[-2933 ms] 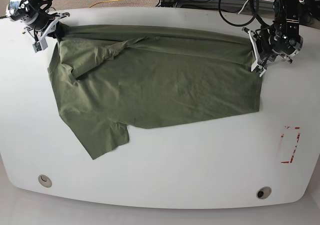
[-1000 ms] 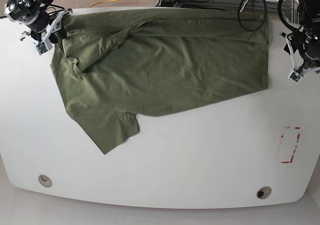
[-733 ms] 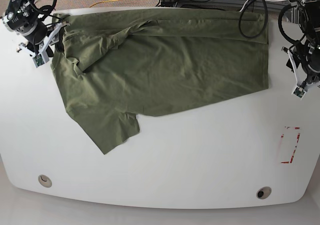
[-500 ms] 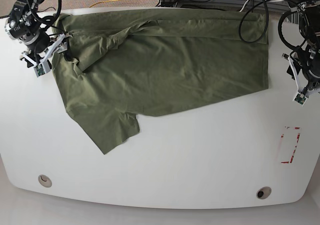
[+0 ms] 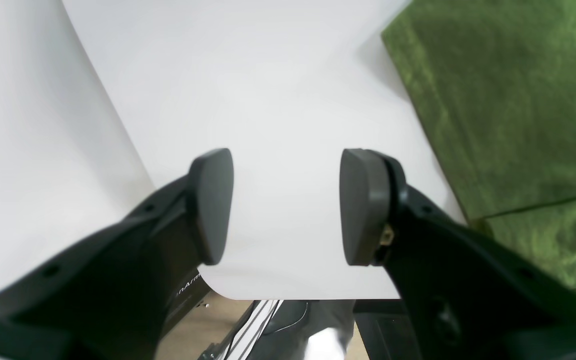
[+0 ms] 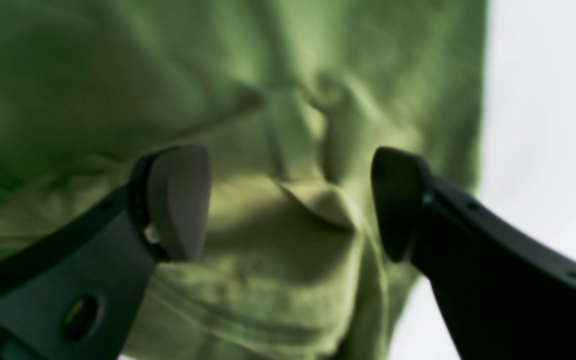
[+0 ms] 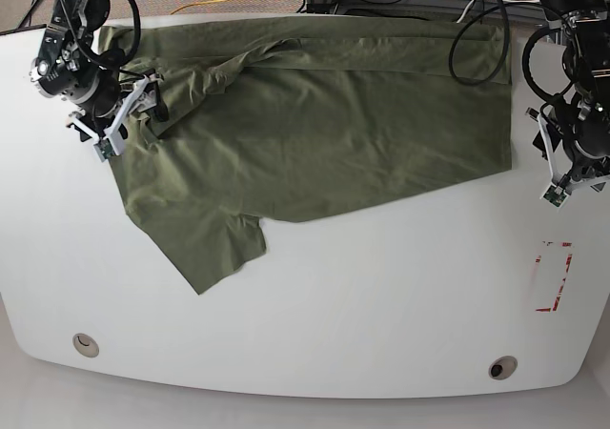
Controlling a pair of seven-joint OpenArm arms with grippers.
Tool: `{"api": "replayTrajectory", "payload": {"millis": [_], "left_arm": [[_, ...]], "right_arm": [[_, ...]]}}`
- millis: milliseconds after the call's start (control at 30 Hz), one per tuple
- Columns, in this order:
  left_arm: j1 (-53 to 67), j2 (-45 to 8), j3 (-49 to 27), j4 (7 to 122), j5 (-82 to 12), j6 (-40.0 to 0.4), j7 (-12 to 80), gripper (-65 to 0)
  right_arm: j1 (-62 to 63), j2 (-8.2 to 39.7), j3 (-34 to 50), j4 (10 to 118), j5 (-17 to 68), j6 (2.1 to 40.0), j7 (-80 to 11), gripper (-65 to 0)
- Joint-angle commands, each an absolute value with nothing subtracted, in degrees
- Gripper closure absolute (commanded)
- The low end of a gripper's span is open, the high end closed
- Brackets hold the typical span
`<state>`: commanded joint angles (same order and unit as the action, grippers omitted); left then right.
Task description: Layout the t-shirt on the table in an organized manner, then fold the t-shirt properly
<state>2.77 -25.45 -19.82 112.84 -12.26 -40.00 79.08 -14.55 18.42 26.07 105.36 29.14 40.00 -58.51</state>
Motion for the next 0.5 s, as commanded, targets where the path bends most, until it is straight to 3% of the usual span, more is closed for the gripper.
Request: {"api": "replayTrajectory", "payload": {"millis": [167,300,500], "left_arm": [[2.86,-25.45,-19.82,112.48,-12.26,-40.0,76.7,-31.2],[2.95,-25.45,-19.82,112.48,-12.26,-40.0,76.0,-31.2],[3.03,-25.63,-19.82,112.4,-12.26,-40.0,75.74,-31.2]], "right_arm": [[-14.46,16.48,24.13,105.27,28.7,40.0,-58.51,-45.8],[-14.46,16.22,24.13,104.48,28.7,40.0,-58.51,-37.3],[-13.23,16.22,24.13,99.38,29.14,40.0,-58.42,-5.9]]}}
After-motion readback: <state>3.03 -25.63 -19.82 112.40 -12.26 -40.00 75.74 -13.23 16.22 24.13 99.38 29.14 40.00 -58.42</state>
